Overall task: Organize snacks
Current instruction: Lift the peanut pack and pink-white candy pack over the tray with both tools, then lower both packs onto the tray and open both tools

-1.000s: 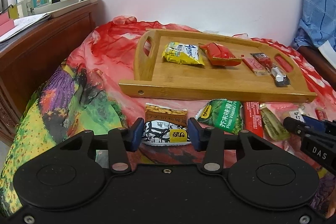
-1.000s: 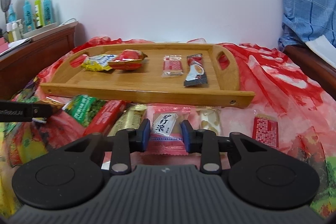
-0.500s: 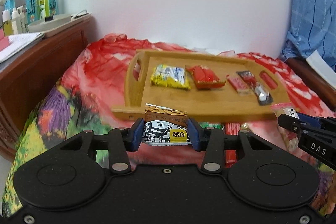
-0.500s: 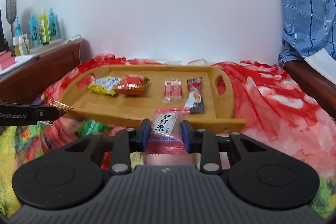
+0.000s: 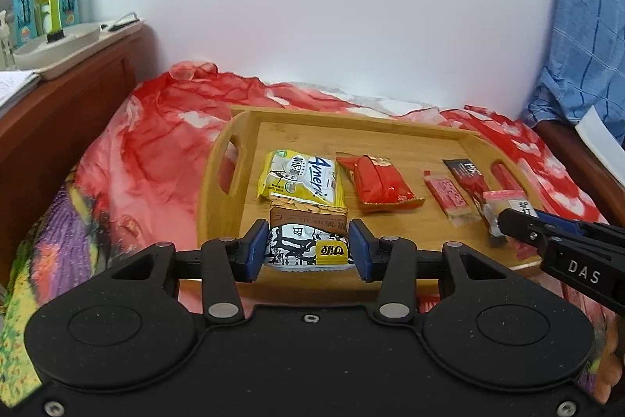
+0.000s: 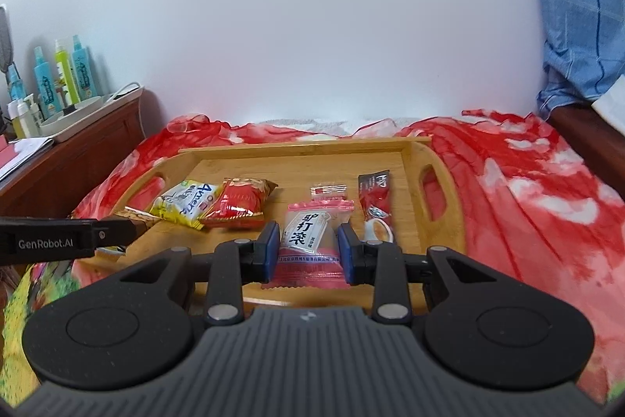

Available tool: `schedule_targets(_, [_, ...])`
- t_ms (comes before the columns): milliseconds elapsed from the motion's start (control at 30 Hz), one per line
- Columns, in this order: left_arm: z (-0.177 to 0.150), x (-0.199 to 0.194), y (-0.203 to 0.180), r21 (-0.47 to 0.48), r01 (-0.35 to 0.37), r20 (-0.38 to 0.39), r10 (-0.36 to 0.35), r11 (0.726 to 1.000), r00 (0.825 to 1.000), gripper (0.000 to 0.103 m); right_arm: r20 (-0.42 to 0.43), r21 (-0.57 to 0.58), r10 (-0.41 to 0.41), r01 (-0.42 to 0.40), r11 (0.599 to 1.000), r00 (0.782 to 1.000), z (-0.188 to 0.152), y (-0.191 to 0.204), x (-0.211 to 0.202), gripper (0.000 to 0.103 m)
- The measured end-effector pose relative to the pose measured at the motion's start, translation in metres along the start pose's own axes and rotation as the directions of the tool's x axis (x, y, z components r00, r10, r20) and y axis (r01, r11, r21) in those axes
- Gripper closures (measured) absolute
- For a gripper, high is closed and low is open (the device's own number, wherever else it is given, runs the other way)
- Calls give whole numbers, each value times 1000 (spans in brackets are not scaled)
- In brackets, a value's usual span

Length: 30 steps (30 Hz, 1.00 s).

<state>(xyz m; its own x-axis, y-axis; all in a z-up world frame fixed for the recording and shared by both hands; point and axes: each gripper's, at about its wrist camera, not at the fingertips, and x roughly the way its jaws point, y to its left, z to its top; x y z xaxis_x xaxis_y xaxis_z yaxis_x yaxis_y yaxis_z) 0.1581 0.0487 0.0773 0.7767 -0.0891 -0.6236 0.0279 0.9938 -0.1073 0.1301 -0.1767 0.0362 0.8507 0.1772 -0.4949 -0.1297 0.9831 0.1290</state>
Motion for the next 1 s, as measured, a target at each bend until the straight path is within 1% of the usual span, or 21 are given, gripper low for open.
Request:
schedule_targets(233, [5, 34, 7, -18, -16, -42, 15, 1000, 999, 61, -36, 26, 21, -20, 999, 999, 13, 5, 42, 67])
schedule_targets(467, [10, 62, 11, -27, -21, -67, 19, 999, 998, 61, -60, 31, 50, -48, 998, 997, 25, 9, 73, 67])
schedule_targets(733, [22, 85, 13, -36, -23, -61, 20, 999, 998, 61, -79, 32, 52, -50, 998, 996, 29, 10, 97, 67])
schedule_targets(833, [25, 92, 15, -51, -11, -55, 9, 999, 998, 61, -81, 35, 57, -55, 998, 995, 29, 12, 101, 67])
schedule_targets(1000, [29, 103, 15, -61, -33, -52, 30, 998, 998, 61, -89, 30, 58, -55, 998, 994, 28, 14, 109, 67])
